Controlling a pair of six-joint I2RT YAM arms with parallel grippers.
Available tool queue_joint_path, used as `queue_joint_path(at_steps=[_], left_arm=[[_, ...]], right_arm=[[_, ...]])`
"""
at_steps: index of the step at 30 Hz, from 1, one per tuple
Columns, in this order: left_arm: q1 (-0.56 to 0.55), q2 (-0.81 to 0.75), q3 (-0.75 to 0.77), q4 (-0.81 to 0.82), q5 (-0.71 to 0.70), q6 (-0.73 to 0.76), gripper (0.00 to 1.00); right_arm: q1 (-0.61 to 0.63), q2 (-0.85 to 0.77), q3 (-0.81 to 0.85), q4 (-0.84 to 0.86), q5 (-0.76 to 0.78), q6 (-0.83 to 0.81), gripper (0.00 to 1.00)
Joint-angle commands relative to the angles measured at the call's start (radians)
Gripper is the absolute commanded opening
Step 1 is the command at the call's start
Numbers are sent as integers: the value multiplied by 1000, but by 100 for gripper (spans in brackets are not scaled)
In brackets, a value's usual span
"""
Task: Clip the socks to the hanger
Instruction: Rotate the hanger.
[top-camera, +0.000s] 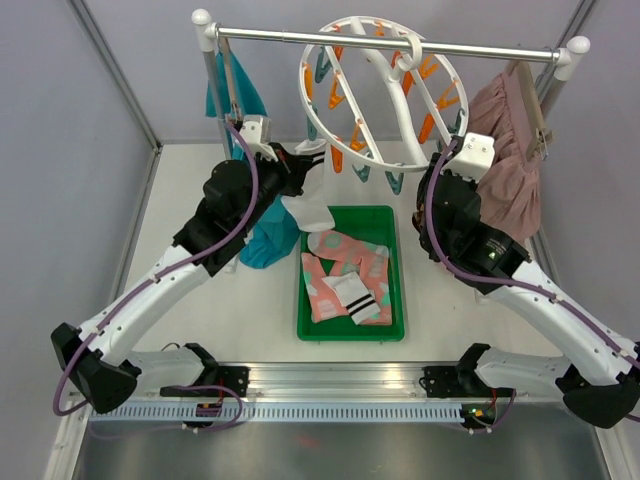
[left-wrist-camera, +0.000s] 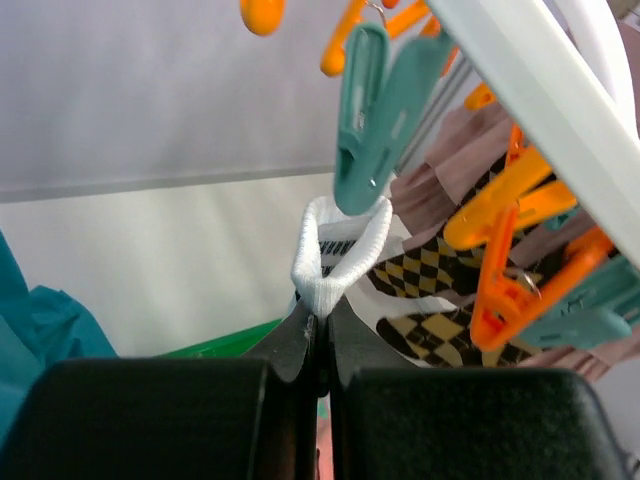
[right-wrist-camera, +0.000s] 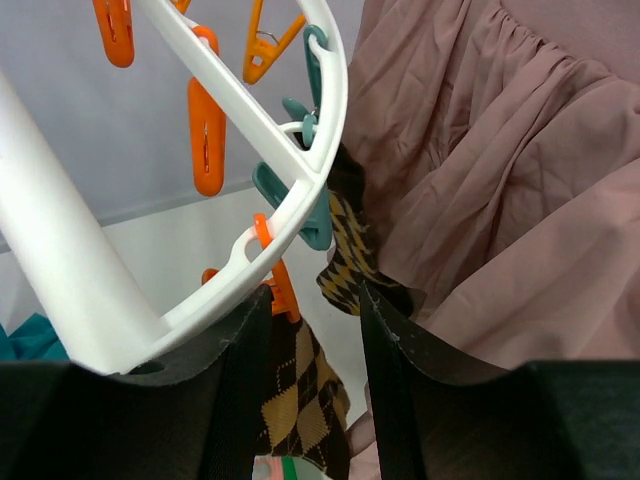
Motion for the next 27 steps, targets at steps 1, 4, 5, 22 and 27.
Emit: queue_joint_path(at_steps=[1, 4, 5, 22, 27], left_arm=[[1, 40, 92, -9, -111, 38, 2], [-2, 56, 118, 3, -89, 58, 2], [-8, 53, 113, 44, -75, 65, 2], [-224, 77, 104, 202, -56, 330, 2], [-237, 100, 132, 164, -56, 345, 2]], right_arm=[[-23, 8, 59, -28, -56, 25, 48], [-27, 4, 68, -50, -90, 30, 48], [-29, 3, 68, -58, -97, 33, 48], [-27, -135, 118, -203, -585, 117, 64], [-27, -161, 148, -220, -682, 142, 67]])
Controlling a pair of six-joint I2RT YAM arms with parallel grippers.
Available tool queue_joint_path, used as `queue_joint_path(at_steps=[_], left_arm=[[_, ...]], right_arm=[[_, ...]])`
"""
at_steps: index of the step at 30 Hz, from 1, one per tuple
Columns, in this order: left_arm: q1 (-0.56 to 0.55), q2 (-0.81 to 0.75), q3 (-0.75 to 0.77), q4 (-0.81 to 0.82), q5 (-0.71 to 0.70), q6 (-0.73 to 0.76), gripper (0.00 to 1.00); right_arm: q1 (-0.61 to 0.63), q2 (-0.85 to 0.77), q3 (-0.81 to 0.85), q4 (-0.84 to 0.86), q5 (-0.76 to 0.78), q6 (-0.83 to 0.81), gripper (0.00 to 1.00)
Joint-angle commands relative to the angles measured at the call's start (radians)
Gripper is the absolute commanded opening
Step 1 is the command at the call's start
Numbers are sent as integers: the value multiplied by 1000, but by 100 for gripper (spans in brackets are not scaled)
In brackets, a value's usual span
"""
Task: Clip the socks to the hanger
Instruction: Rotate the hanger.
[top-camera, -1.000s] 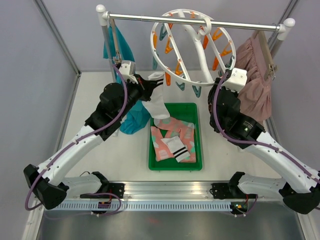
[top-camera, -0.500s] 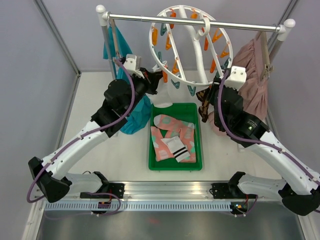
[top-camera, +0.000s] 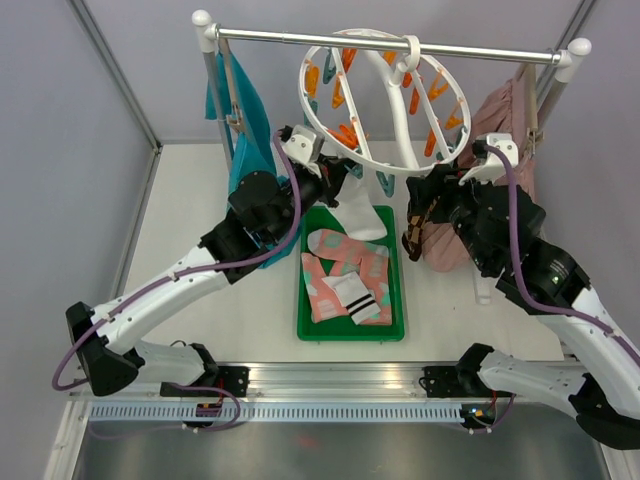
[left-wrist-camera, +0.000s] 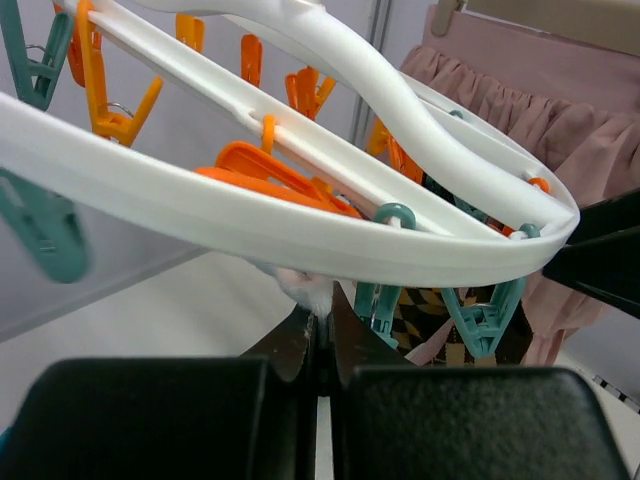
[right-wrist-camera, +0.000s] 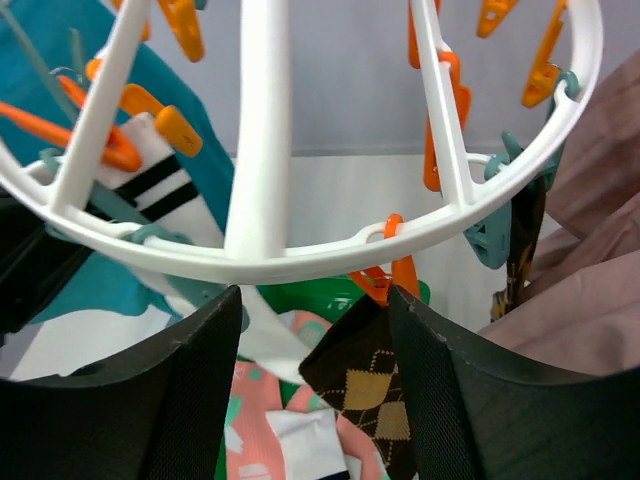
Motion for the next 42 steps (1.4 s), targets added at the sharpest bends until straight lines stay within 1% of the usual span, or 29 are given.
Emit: queue_joint_path(at_steps=[1, 8, 9, 13, 15, 16, 18, 22, 23, 28, 30, 32, 34, 35, 37, 38, 40, 42], left_arm=[[-13, 20, 66, -5, -11, 63, 2], [-41, 104, 166, -88, 1, 86, 2], [-41, 112, 177, -99, 1, 111, 2], [-51, 132, 209, -122, -2, 125, 2], [-53, 133, 206, -124, -2, 125, 2], [-53, 133, 203, -125, -5, 125, 2], [-53, 136, 203, -128, -5, 125, 2], [-51, 164, 228, -150, -5, 129, 2], [-53, 173, 241, -182, -5, 134, 2], [-53, 240, 326, -234, -8, 142, 2], [-53, 253, 344, -248, -10, 136, 2], [-53, 262, 349, -251, -10, 135, 2], [-53, 265, 346, -249, -10, 132, 2], [-53, 264, 344, -248, -10, 129, 2], [-53, 262, 341, -245, -8, 123, 2], [-55, 260, 341, -243, -7, 125, 2], [-55, 259, 338, -242, -7, 123, 2], [-55, 257, 340, -242, -1, 123, 2]], right_arm=[[-1, -25, 34, -4, -112, 33, 67], [-1, -13, 19, 16, -133, 46, 66], [-1, -13, 18, 18, -140, 48, 66], [-1, -4, 19, 13, -91, 49, 64], [-4, -2, 18, 15, -42, 52, 59], [-3, -2, 16, 25, -22, 56, 55], [-3, 5, 13, 37, -5, 56, 54], [-1, 16, 24, 39, -66, 46, 55], [-1, 14, 25, 41, -86, 43, 54], [-1, -31, 31, 80, -202, 23, 55], [-1, -48, 44, 94, -228, 19, 54], [-3, -51, 65, 97, -212, 16, 52], [-1, -38, 85, 108, -189, 8, 49], [-3, -4, 96, 105, -146, 5, 47], [-3, 42, 134, 94, -120, -7, 40], [-1, 91, 143, 96, -100, -10, 39], [-3, 137, 171, 108, -69, -20, 35], [-3, 203, 195, 123, -34, -35, 34]])
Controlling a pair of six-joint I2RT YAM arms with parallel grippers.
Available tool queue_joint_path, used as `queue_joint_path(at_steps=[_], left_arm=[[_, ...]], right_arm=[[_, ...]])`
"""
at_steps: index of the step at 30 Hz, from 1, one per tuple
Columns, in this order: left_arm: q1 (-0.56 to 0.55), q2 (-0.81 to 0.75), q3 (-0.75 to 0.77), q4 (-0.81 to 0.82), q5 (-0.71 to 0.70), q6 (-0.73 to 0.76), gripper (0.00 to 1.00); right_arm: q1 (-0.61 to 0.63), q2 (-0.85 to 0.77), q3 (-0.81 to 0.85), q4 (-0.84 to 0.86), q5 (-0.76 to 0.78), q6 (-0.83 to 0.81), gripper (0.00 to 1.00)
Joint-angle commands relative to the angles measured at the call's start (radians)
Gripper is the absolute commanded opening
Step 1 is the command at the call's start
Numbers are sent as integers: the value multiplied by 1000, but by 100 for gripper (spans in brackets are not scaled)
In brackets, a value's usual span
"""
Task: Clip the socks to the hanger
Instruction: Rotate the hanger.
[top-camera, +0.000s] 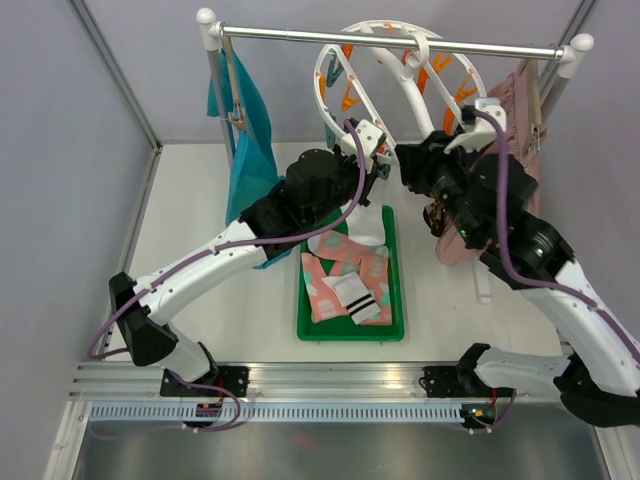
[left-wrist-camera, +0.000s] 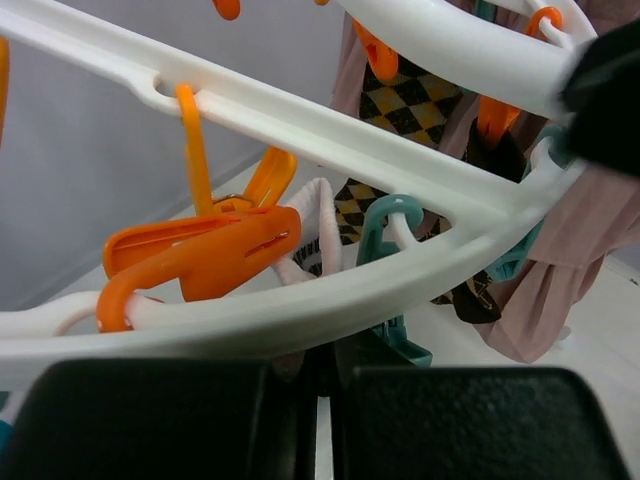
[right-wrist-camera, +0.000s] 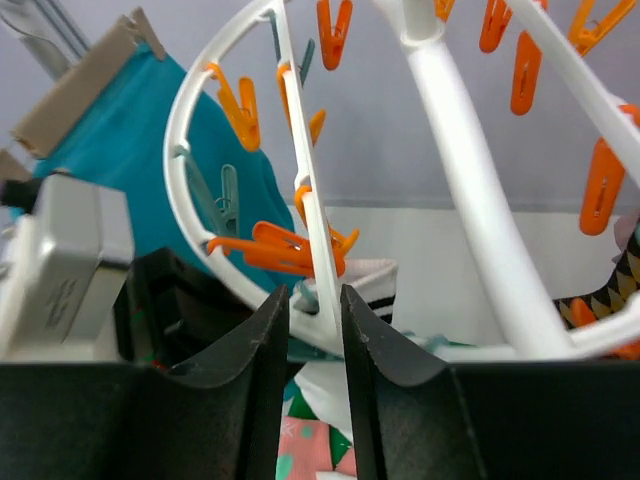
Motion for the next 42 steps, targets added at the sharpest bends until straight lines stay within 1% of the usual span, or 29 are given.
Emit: queue_joint_path(at_steps=[1, 4, 6, 12, 19, 27, 28, 31, 35, 38, 42], left_arm=[[-6, -6, 41, 38, 0, 18, 2], [-6, -10, 42, 34, 1, 16, 2], [-6, -20, 35, 32, 0, 18, 2], [-6, -72, -34, 32, -20, 10, 2], [-5, -170, -143, 40, -101, -5, 2], [-6, -228, -189, 57, -215, -5, 2], [-6, -234, -198, 61, -226, -33, 2], [-6, -251, -214, 72, -233, -36, 2], [-6, -268, -238, 100, -227, -29, 2], [-6, -273, -238, 112, -187, -19, 2], [-5, -267, -212, 107, -152, 0, 2]], right_arm=[[-3, 117, 63, 26, 82, -39, 33], [-3, 220, 135, -15, 177, -50, 30], [-1, 237, 155, -52, 252, -57, 28], [-3, 212, 128, -52, 416, -108, 28], [-17, 195, 114, -31, 483, -165, 29], [-52, 182, 108, -23, 490, -178, 29], [-58, 181, 106, -25, 490, -177, 29], [-63, 169, 102, -20, 489, -175, 30], [-69, 157, 106, -20, 464, -183, 31], [-69, 140, 106, -13, 437, -184, 33], [-69, 85, 106, -6, 322, -181, 38]])
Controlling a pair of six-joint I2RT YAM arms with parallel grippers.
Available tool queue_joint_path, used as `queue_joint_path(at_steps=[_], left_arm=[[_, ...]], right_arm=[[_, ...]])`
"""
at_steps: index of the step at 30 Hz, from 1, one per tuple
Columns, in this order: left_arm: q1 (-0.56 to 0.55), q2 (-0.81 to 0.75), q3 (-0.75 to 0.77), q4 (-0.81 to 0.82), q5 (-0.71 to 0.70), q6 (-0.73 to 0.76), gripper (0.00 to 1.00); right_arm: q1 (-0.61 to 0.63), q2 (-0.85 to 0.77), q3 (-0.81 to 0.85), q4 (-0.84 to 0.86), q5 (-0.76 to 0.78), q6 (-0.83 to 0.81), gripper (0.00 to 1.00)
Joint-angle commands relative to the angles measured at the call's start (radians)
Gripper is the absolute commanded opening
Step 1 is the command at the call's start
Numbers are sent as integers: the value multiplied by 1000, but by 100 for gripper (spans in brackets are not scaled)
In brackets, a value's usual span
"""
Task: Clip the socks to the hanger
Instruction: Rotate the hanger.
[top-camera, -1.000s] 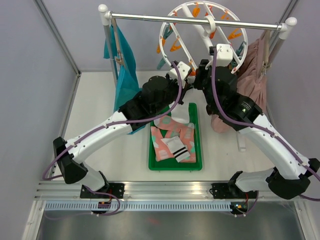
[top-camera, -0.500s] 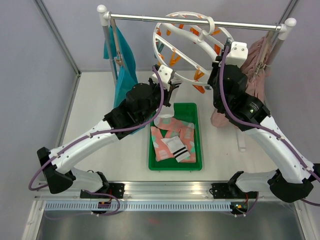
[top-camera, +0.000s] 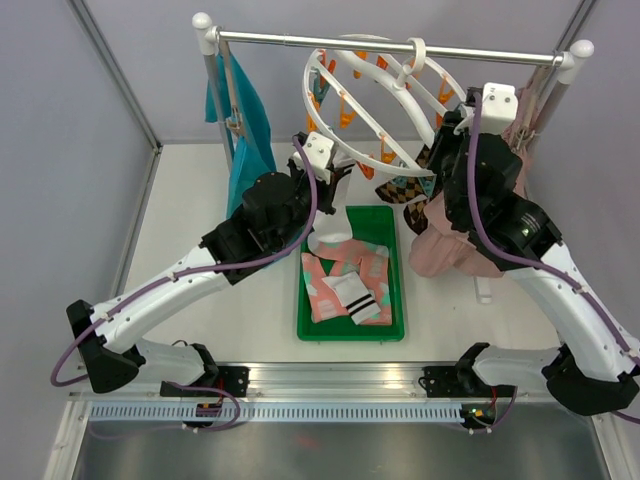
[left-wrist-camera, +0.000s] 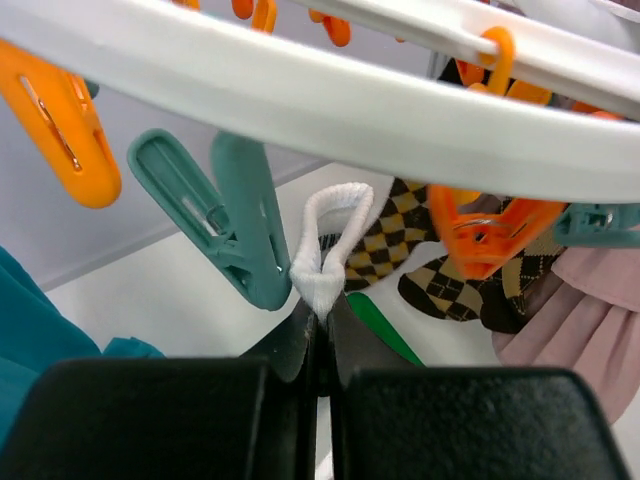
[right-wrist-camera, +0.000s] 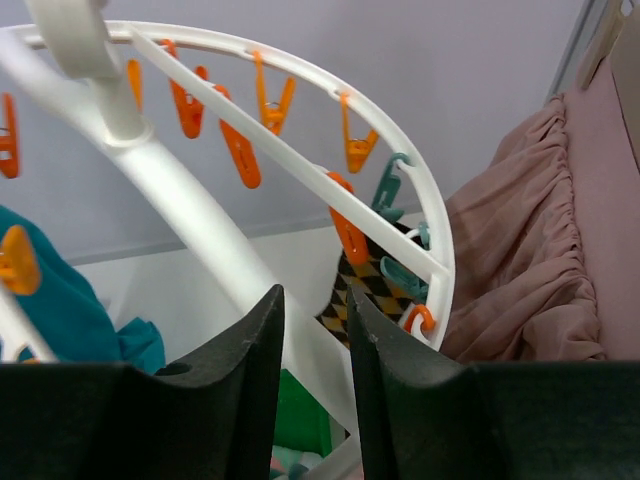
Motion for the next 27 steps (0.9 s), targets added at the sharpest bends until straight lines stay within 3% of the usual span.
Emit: queue_joint_path(at_steps=[1, 10, 18, 27], left_arm=[[-5, -16, 29, 45, 44, 21, 2], [-9, -1, 72, 41, 92, 59, 2], [-31, 28, 124, 19, 104, 90, 2], [-69, 62, 173, 5, 93, 119, 2]], right_arm=[[-3, -74, 4, 26, -129, -11, 39], [-3, -239, -83, 15, -379, 57, 52], [-3, -379, -200, -29, -596, 124, 54], [-3, -408, -294, -61, -568, 141, 51]])
